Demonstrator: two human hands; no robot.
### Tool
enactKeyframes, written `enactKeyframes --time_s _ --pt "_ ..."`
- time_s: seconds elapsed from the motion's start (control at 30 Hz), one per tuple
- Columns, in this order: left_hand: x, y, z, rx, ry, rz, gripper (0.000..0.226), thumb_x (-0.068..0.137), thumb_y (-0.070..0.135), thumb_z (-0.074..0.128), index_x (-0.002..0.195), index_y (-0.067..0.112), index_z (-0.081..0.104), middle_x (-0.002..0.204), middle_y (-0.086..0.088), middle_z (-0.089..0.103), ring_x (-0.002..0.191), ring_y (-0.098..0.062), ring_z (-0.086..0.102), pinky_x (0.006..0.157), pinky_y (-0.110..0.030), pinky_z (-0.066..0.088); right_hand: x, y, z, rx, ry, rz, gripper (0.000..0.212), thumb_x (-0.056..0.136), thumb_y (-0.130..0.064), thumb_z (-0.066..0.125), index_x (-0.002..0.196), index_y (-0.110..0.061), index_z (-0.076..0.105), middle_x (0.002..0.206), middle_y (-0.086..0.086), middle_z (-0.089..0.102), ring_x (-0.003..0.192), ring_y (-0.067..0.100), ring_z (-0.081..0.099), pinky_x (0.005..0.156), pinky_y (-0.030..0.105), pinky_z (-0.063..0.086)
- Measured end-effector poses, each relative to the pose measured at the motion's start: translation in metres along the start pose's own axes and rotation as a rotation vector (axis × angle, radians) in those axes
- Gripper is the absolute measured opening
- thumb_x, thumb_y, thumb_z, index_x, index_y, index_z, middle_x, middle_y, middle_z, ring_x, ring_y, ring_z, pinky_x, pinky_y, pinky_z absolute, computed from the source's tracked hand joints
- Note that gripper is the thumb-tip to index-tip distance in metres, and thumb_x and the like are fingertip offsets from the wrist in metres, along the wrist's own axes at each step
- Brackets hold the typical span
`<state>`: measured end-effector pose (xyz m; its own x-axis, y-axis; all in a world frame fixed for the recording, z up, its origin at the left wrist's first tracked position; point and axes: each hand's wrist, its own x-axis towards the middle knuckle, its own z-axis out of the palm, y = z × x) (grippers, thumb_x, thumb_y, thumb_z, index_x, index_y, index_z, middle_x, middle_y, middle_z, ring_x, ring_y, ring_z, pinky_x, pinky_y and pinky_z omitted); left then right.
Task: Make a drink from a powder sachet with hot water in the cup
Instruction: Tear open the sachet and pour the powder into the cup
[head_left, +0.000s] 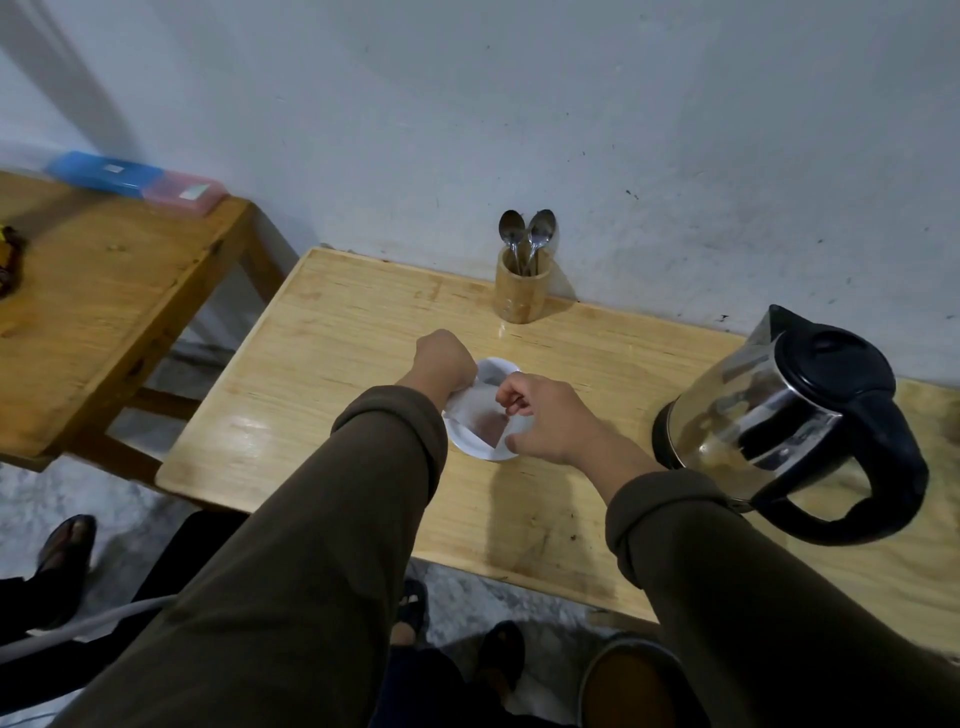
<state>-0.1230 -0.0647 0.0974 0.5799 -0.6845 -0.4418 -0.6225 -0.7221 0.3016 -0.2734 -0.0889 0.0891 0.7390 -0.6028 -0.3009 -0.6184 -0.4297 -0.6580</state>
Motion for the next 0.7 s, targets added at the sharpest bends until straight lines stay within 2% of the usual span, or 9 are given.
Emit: enactKeyframes --time_s 0.17,0.27,0.33,0.4,0.47,0.57,0.6,0.67,0.7 --pt "-0.001 0.003 0.000 0.041 -0.012 0.014 0.029 0.096 0.020 0.048 0.114 0.002 0.062 0.120 -0.011 0.065 0.115 -0.024 0.059 0.097 -0.027 0.044 0.001 0.002 0.003 -0.053 0.038 -0.020 0.040 0.068 -0.015 0.079 0.104 -0.011 0.062 0.101 0.003 0.059 0.092 0.019 0.057 0.087 0.029 0.051" --pt "-0.001 0.005 -0.003 0.079 -0.067 -0.002 0.024 0.093 0.019 0.050 0.103 0.003 0.064 0.098 -0.009 0.062 0.113 -0.023 0.060 0.096 -0.026 0.045 -0.001 0.008 0.004 -0.057 0.088 -0.046 0.028 0.073 -0.015 0.075 0.100 -0.011 0.067 0.102 0.004 0.062 0.091 0.016 0.058 0.083 0.024 0.049" --pt "0.000 0.004 -0.005 0.073 -0.090 -0.018 0.022 0.092 0.019 0.051 0.075 0.006 0.057 0.080 -0.005 0.055 0.102 -0.022 0.061 0.094 -0.026 0.047 -0.002 0.012 0.004 -0.055 0.119 -0.068 0.018 0.077 -0.013 0.070 0.095 -0.010 0.070 0.097 0.001 0.061 0.087 0.014 0.056 0.078 0.020 0.045" --pt "0.001 0.004 -0.007 0.067 -0.110 -0.049 0.032 0.091 0.022 0.053 0.063 0.008 0.046 0.068 -0.004 0.048 0.090 -0.020 0.055 0.094 -0.026 0.047 -0.002 0.013 0.003 -0.061 0.152 -0.090 0.013 0.079 -0.012 0.067 0.091 -0.010 0.071 0.094 0.001 0.061 0.083 0.012 0.053 0.072 0.016 0.039" --pt "0.004 0.005 -0.008 0.041 -0.144 -0.062 0.026 0.091 0.023 0.051 0.070 0.008 0.052 0.070 -0.004 0.048 0.089 -0.020 0.051 0.097 -0.027 0.046 -0.002 0.014 0.003 -0.075 0.183 -0.116 0.011 0.081 -0.012 0.066 0.091 -0.009 0.072 0.097 0.006 0.066 0.082 0.012 0.055 0.075 0.017 0.040" --pt "0.010 0.002 -0.007 -0.087 -0.238 -0.086 0.028 0.093 0.021 0.048 0.108 0.002 0.062 0.094 -0.010 0.055 0.091 -0.022 0.050 0.103 -0.034 0.044 -0.001 0.013 0.002 -0.064 0.222 -0.121 0.011 0.084 -0.013 0.066 0.091 -0.009 0.072 0.100 0.008 0.067 0.090 0.019 0.063 0.085 0.026 0.050" --pt "0.011 0.001 -0.008 -0.169 -0.269 -0.113 0.028 0.094 0.021 0.048 0.111 0.002 0.061 0.100 -0.011 0.056 0.092 -0.023 0.052 0.104 -0.035 0.046 -0.001 0.013 0.001 -0.057 0.234 -0.120 0.011 0.084 -0.013 0.066 0.091 -0.008 0.072 0.100 0.009 0.067 0.092 0.021 0.063 0.088 0.029 0.052" --pt "0.012 -0.001 -0.009 -0.348 -0.296 -0.158 0.026 0.096 0.020 0.049 0.111 0.002 0.058 0.106 -0.012 0.058 0.088 -0.022 0.057 0.097 -0.035 0.052 -0.001 0.011 0.000 -0.060 0.252 -0.112 0.011 0.084 -0.014 0.066 0.091 -0.008 0.072 0.101 0.009 0.067 0.092 0.020 0.063 0.089 0.030 0.052" --pt "0.011 -0.001 -0.010 -0.446 -0.316 -0.177 0.028 0.097 0.018 0.048 0.118 0.001 0.057 0.106 -0.012 0.057 0.081 -0.020 0.060 0.086 -0.032 0.057 0.000 0.010 -0.001 -0.062 0.258 -0.104 0.011 0.085 -0.014 0.065 0.092 -0.008 0.072 0.101 0.008 0.067 0.091 0.019 0.063 0.088 0.028 0.052"
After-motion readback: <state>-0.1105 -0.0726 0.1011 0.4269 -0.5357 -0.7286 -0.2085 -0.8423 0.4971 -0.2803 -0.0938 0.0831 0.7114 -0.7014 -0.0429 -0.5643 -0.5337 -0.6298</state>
